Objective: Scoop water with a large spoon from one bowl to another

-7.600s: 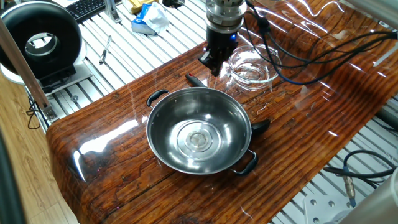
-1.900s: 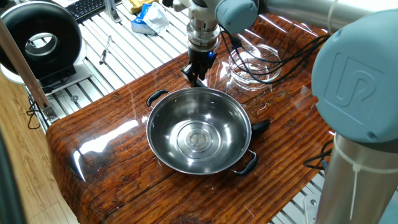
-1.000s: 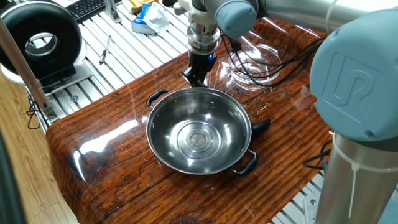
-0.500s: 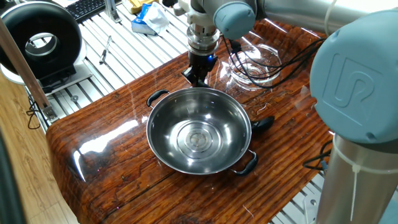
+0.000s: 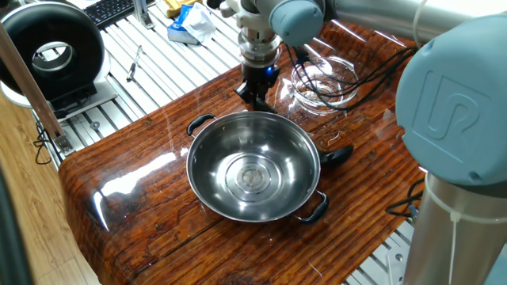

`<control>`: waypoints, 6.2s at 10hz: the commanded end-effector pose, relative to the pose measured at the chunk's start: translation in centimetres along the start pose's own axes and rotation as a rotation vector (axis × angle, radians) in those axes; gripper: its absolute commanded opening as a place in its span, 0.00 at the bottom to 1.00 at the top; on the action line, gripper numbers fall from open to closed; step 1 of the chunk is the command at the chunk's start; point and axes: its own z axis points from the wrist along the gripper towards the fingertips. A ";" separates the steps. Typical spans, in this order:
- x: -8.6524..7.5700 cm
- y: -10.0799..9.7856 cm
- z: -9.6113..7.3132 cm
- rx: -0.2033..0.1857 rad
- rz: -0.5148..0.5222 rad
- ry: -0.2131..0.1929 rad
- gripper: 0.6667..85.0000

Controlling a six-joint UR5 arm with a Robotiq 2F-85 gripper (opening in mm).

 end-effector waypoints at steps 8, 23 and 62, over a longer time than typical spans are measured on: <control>0.9 -2.3 -4.7 0.019 -0.104 -0.023 0.00; 0.7 1.0 -6.4 -0.100 -0.165 -0.091 0.00; 7.0 13.7 -16.3 -0.017 -0.106 -0.070 0.00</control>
